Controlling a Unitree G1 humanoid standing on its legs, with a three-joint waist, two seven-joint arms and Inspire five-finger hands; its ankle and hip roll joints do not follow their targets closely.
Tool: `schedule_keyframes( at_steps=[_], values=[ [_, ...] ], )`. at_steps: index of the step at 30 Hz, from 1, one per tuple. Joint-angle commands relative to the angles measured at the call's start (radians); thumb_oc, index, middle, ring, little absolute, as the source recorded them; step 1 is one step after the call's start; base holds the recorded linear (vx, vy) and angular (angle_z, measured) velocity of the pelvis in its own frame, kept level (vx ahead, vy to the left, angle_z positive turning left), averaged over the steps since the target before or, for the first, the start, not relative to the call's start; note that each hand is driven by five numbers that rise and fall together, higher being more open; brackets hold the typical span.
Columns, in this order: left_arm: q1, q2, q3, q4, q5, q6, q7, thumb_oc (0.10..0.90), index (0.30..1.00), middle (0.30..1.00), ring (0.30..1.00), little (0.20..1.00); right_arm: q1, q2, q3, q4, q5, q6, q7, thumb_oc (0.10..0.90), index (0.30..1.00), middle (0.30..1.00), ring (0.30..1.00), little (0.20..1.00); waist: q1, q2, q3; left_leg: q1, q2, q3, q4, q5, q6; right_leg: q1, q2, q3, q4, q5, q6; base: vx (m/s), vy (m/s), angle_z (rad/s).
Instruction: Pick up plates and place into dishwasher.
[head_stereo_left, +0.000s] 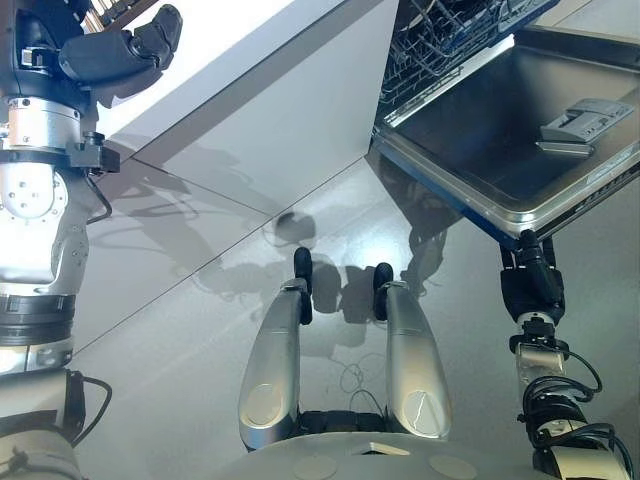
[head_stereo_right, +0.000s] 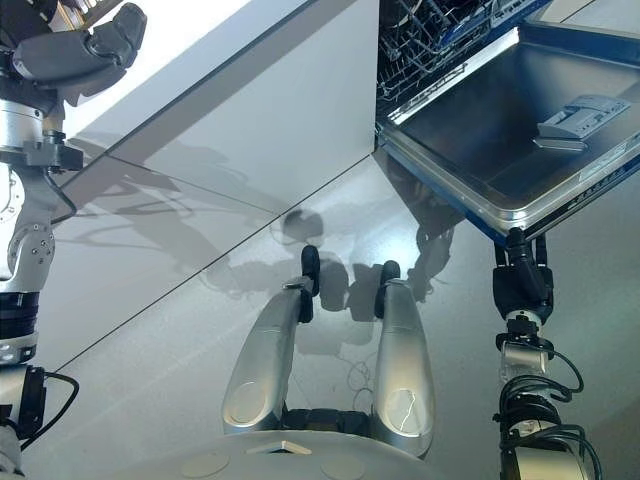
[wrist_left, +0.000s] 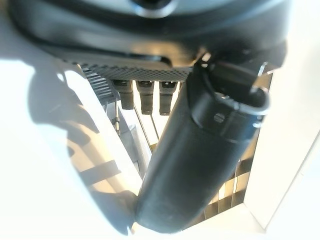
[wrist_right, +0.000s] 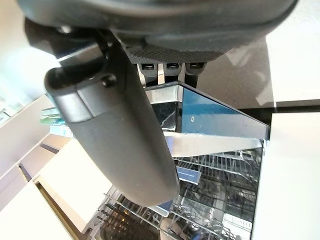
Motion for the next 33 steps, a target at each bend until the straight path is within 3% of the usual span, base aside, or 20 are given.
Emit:
schedule_keyframes(
  at_steps=[1, 5, 9, 17, 25, 33],
  values=[
    [0.040, -0.049, -0.062, -0.021, 0.006, -0.043, -0.011, 0.800, 0.900, 0.900, 0.900, 0.900, -0.123, -0.024, 0.118, -0.365, -0.094, -0.022, 0.214, 0.800, 0.900, 0.900, 0.900, 0.900, -0.014, -0.014, -0.022, -0.051, -0.042, 0.010, 0.256, -0.180, 0.037, 0.056, 0.040, -0.047, -0.111, 0.040, -0.016, 0.01, 0.017, -0.06],
    [0.045, -0.057, -0.069, 0.004, 0.007, -0.058, -0.012, 0.800, 0.900, 0.900, 0.900, 0.900, -0.194, 0.011, 0.156, -0.564, -0.203, -0.052, 0.191, 0.800, 0.900, 0.900, 0.900, 0.900, -0.011, -0.016, -0.022, -0.053, -0.044, 0.014, 0.276, -0.180, 0.033, 0.065, 0.038, -0.045, -0.117, 0.044, -0.012, 0.03, 0.037, -0.07],
    [0.035, -0.070, -0.072, 0.035, 0.012, -0.070, -0.016, 0.800, 0.900, 0.900, 0.900, 0.900, -0.281, 0.035, 0.183, -0.699, -0.320, -0.022, 0.130, 0.800, 0.900, 0.900, 0.900, 0.900, -0.008, -0.013, -0.022, -0.050, -0.049, 0.020, 0.286, -0.179, 0.030, 0.074, 0.033, -0.041, -0.126, 0.049, -0.008, 0.03, 0.062, -0.12],
    [0.008, -0.083, -0.083, 0.072, -0.003, -0.056, -0.029, 0.800, 0.900, 0.900, 0.900, 0.900, -0.395, 0.057, 0.237, -0.868, -0.380, 0.030, 0.114, 0.800, 0.900, 0.900, 0.900, 0.900, 0.006, -0.006, -0.022, -0.044, -0.067, 0.033, 0.310, -0.201, 0.039, 0.078, 0.017, -0.043, -0.104, 0.043, -0.009, 0.03, 0.061, -0.03],
    [-0.003, -0.093, -0.092, 0.103, -0.019, -0.048, -0.057, 0.800, 0.900, 0.900, 0.900, 0.900, -0.432, 0.082, 0.273, -0.919, -0.467, 0.063, 0.037, 0.800, 0.900, 0.900, 0.900, 0.900, 0.013, -0.006, -0.022, 0.019, -0.081, 0.044, 0.287, -0.218, 0.052, 0.124, -0.003, -0.045, -0.115, 0.054, -0.002, 0.07, 0.059, 0.10],
    [0.029, -0.092, -0.072, 0.113, -0.042, -0.045, -0.097, 0.800, 0.900, 0.900, 0.900, 0.900, -0.384, 0.099, 0.231, -0.862, -0.499, 0.037, -0.086, 0.800, 0.900, 0.900, 0.900, 0.900, 0.013, -0.010, -0.023, 0.103, -0.096, 0.055, 0.236, -0.248, 0.079, 0.173, -0.021, -0.038, -0.131, 0.076, 0.012, 0.08, 0.051, 0.09]
  ],
)
